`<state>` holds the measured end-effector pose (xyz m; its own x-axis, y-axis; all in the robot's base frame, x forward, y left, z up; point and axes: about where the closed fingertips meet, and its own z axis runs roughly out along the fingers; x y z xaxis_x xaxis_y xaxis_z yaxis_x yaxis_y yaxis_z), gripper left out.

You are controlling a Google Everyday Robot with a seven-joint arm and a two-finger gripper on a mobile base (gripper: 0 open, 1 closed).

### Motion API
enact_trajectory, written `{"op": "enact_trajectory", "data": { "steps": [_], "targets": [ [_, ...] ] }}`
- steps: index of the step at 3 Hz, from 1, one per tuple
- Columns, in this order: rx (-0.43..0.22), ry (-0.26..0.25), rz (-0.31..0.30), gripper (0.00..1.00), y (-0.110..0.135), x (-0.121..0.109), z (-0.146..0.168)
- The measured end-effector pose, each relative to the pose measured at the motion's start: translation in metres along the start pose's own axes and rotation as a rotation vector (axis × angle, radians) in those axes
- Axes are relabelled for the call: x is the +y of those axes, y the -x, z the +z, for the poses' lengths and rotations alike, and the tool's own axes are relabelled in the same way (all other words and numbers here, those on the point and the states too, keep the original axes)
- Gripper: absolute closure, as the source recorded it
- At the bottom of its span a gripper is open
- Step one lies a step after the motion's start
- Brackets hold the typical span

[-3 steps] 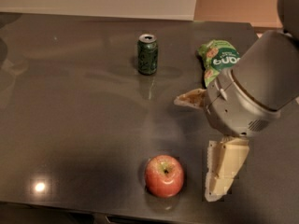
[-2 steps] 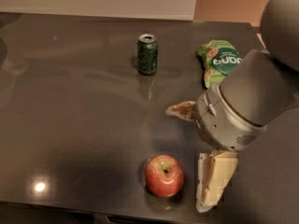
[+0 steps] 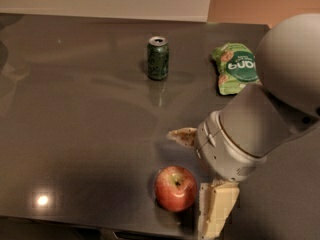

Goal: Move apple near green can

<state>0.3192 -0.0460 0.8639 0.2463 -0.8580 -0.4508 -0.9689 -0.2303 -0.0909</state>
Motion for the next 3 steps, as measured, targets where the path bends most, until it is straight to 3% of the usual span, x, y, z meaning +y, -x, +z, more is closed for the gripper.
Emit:
{"op": "enact_trajectory", "data": {
  "steps": [1, 2, 3],
  "targets": [
    [-0.006, 0.008, -0.008, 0.00, 0.0026, 0.0048, 0.0105],
    [-0.001, 0.013, -0.001, 0.17, 0.0024, 0.0057, 0.0156],
    [0.004, 0.010, 0.012, 0.41, 0.0001, 0.0041, 0.0162]
  ]
}}
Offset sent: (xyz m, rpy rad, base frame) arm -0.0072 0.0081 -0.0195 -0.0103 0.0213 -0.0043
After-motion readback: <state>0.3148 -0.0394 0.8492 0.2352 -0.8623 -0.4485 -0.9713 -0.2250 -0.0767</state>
